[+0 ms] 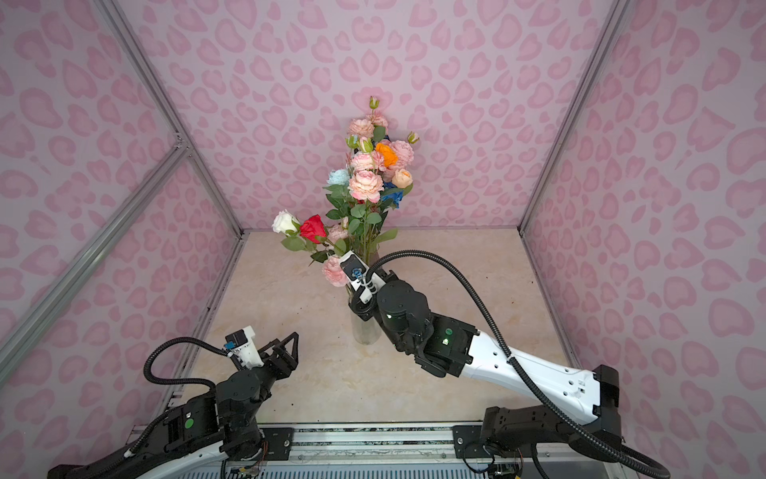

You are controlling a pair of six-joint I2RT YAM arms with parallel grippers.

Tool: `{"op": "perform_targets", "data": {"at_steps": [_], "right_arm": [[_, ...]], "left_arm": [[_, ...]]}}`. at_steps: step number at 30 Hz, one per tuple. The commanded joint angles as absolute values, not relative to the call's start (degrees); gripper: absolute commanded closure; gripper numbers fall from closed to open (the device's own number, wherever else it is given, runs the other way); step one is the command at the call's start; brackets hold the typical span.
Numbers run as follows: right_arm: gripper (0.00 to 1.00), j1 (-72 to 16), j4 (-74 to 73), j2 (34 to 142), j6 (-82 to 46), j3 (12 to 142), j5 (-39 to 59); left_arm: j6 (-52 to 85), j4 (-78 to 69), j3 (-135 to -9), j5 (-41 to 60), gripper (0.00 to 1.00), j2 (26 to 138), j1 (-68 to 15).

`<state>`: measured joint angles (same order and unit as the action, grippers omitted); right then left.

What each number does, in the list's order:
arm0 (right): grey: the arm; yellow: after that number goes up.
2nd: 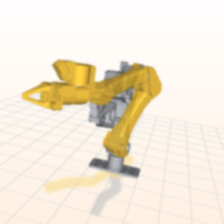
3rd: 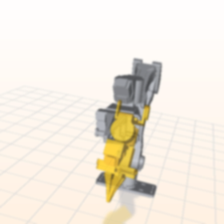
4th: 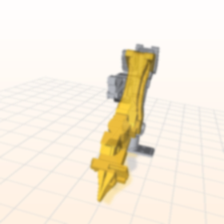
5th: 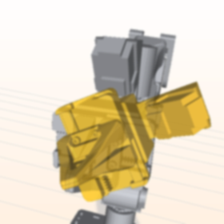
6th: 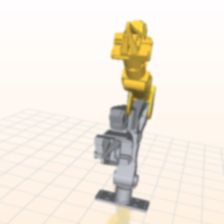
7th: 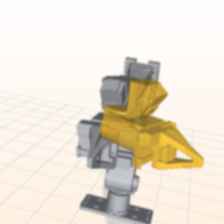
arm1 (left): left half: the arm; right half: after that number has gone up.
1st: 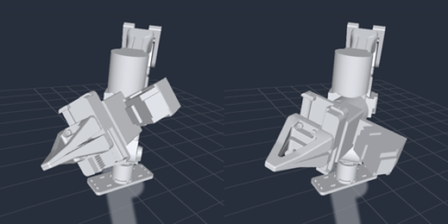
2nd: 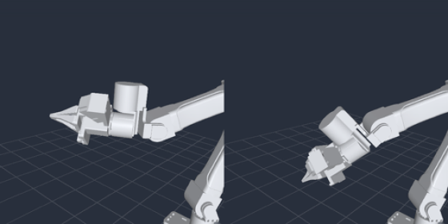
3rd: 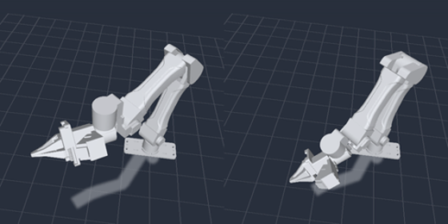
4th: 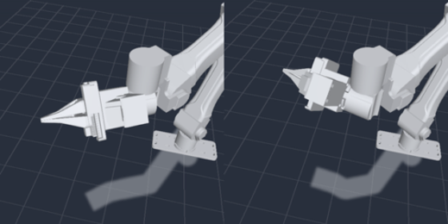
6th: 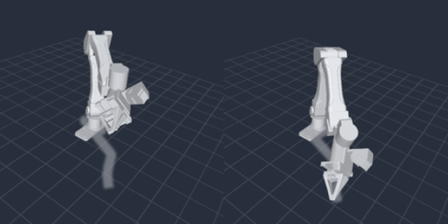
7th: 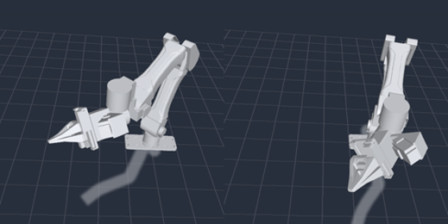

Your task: Arrange the flowers into the vase

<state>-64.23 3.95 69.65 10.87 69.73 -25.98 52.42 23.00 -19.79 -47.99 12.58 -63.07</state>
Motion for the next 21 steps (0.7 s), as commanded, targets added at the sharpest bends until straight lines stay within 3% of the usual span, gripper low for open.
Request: {"op": "perform_targets", "data": {"at_steps": [1,5,9,21], "right_arm": [[0.78,-59.8,6.0,67.0,0.0,66.0,-16.6],[0.75,-51.9,5.1,65.1,-6.1,62.3,-1.3],[0.72,-48.3,3.7,66.1,-8.0,60.6,4.1],[0.72,-47.1,1.0,72.3,-6.8,60.0,4.5]], "left_arm": [[52.0,22.2,-19.5,-48.4,0.28,12.8,-63.0],[51.8,21.4,-19.1,-47.8,0.28,13.1,-63.0],[51.3,20.7,-19.3,-46.3,0.27,13.7,-63.0],[50.1,20.8,-21.2,-45.0,0.26,16.1,-63.0]]}}
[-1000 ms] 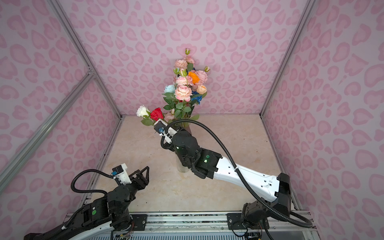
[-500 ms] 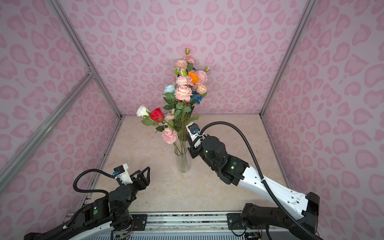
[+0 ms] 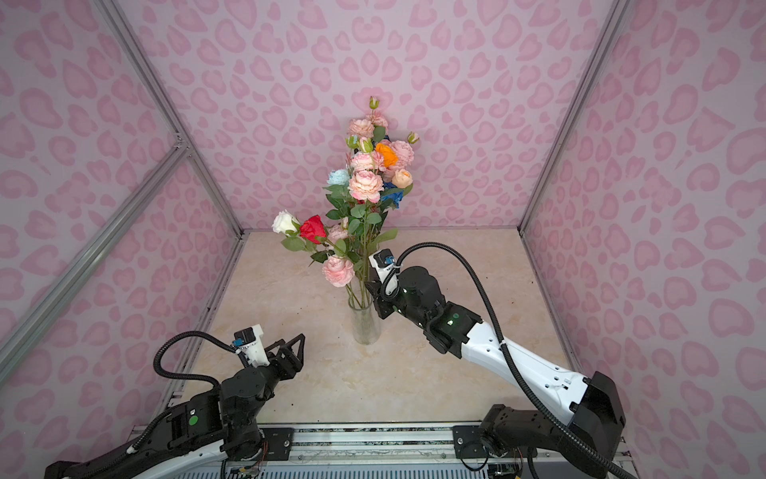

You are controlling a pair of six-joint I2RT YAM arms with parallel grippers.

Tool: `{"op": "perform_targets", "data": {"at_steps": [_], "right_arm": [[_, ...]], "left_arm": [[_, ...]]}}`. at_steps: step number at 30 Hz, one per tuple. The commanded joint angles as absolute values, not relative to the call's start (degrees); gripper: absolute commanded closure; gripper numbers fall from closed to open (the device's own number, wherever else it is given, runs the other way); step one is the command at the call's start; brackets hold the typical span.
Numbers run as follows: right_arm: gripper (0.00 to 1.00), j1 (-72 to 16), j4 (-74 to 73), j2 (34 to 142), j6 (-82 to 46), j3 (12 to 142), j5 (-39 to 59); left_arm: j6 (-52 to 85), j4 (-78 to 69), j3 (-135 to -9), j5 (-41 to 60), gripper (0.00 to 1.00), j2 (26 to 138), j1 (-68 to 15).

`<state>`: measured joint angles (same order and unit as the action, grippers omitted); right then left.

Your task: Arrange the flowers into the vase

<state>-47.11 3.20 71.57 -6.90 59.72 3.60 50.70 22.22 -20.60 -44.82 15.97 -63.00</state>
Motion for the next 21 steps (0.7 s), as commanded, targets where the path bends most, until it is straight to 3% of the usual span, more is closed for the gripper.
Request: {"op": "perform_targets", "data": {"at_steps": [1,21], "right_arm": [[0.72,-47.1,0.8,72.7,-6.8,60.0,4.0],[0.82,-46.2,-1.8,77.1,-7.1,62.5,6.8]], "left_arm": [[50.2,20.8,-21.2,-45.1,0.26,16.0,-63.0],[50.5,21.1,-21.1,-45.7,0.26,16.1,-63.0]]}}
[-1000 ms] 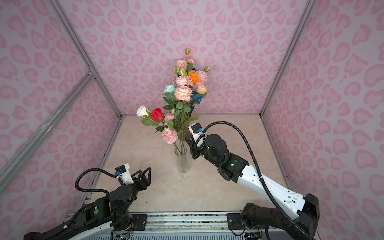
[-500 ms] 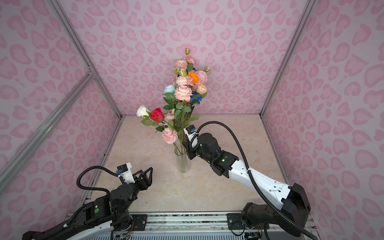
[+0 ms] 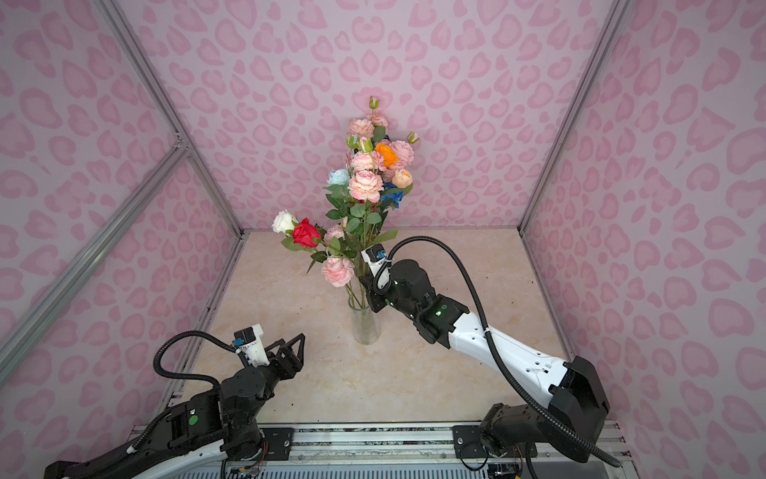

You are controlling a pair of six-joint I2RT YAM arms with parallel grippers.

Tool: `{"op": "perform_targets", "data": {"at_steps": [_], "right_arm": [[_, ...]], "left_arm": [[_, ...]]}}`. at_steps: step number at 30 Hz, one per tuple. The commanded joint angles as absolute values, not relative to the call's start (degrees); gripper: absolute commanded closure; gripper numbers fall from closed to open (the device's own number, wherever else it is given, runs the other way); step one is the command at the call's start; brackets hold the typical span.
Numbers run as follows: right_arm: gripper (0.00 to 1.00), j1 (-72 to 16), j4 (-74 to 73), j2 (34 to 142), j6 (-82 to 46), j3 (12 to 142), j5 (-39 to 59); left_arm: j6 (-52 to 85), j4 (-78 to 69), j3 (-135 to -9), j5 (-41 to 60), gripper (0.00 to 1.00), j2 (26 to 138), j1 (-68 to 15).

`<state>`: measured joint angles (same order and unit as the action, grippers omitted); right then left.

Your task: Arrange the flowers into the vase

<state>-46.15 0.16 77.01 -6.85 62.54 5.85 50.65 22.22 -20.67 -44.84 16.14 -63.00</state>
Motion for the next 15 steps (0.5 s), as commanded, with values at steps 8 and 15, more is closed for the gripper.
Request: {"op": "perform_targets", "data": {"at_steps": [8,15], "right_arm": [[0.73,-46.2,-2.4,77.8,-7.6,62.1,4.2],[0.84,-46.2,-3.2,77.7,-7.5,62.0,4.3]], "left_arm": [[50.6,21.1,-21.0,-45.8,0.26,16.3,-63.0],[50.7,21.1,-21.0,-45.8,0.26,16.3,-63.0]]}}
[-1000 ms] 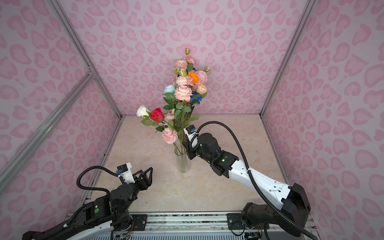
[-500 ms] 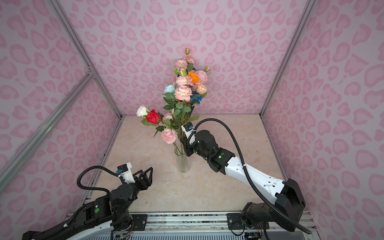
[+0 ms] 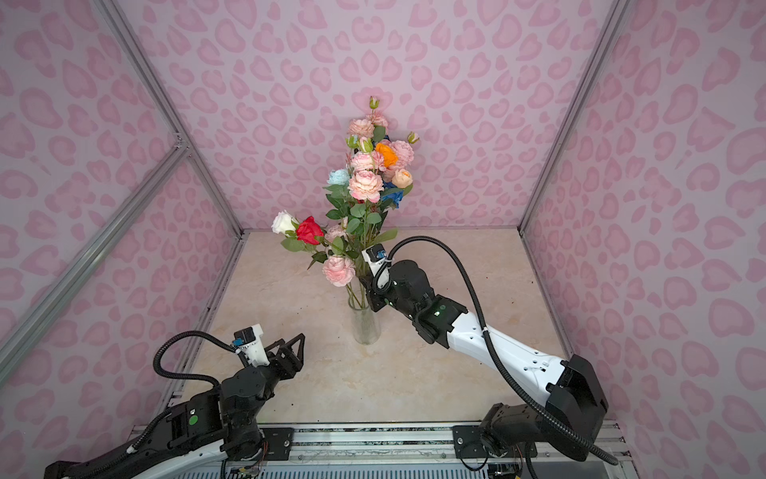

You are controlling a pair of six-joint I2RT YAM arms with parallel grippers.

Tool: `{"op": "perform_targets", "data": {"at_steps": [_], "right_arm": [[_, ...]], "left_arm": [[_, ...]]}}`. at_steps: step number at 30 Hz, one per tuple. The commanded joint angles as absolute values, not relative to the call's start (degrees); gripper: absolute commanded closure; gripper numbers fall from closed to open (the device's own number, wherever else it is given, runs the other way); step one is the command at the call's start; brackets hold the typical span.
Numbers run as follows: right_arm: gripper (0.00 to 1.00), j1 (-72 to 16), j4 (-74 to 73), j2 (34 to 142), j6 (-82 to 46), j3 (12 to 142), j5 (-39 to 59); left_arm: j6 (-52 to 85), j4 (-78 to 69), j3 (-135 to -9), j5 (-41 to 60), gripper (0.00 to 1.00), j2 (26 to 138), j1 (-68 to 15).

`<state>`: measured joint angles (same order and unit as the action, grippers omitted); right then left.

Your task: Arrange the flowers into the vase

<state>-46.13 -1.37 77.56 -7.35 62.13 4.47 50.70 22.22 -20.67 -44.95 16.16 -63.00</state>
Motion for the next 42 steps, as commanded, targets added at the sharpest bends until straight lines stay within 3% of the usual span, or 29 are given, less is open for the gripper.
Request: {"op": "perform_targets", "data": {"at_steps": [1,4,10,18,42], "right_arm": [[0.88,-46.2,-3.2,77.7,-7.4,62.0,4.9],[0.96,-46.2,-3.1,76.9,-7.4,61.6,6.1],[1.0,-46.3,-5.2,73.6,-7.8,58.4,7.0],[1.0,-47.9,-9.6,69.6,-5.6,52.9,3.3],[1.0,-50.7,-7.6,74.7,-3.3,53.0,-0.8]], "left_arm": [[50.7,21.1,-20.9,-45.7,0.27,16.4,-63.0],[50.9,21.0,-21.0,-45.8,0.26,16.5,-63.0],[50.8,20.8,-21.0,-45.9,0.26,16.8,-63.0],[50.9,20.5,-21.6,-45.6,0.26,18.8,-63.0],[51.0,20.4,-21.9,-45.6,0.26,19.8,-62.9]]}}
